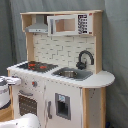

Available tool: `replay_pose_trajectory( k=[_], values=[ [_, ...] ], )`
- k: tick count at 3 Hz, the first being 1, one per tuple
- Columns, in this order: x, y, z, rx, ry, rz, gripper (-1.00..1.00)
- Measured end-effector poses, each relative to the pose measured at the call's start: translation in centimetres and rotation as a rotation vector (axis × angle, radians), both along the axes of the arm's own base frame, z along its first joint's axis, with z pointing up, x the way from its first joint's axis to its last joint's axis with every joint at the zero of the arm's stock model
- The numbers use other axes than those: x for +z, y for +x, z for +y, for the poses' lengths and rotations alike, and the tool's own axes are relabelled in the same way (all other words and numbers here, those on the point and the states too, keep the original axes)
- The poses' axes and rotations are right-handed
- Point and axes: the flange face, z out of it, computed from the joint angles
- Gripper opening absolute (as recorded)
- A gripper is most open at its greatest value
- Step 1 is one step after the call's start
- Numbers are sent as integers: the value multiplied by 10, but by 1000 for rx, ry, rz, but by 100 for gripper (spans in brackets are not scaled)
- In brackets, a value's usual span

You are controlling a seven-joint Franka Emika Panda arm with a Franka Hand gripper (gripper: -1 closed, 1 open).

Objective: Play with the kitchen

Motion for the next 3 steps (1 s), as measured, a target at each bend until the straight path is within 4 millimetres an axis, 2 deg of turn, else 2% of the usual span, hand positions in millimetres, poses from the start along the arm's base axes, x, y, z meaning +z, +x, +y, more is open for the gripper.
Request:
replay_pose_trajectory(
  k=[1, 2, 3],
  values=[
    [0, 0, -1, -5, -1, 0, 100],
    [-7, 4, -6, -52, -9, 6, 100],
    [10, -21, 2, -72, 23, 3, 100]
  ],
)
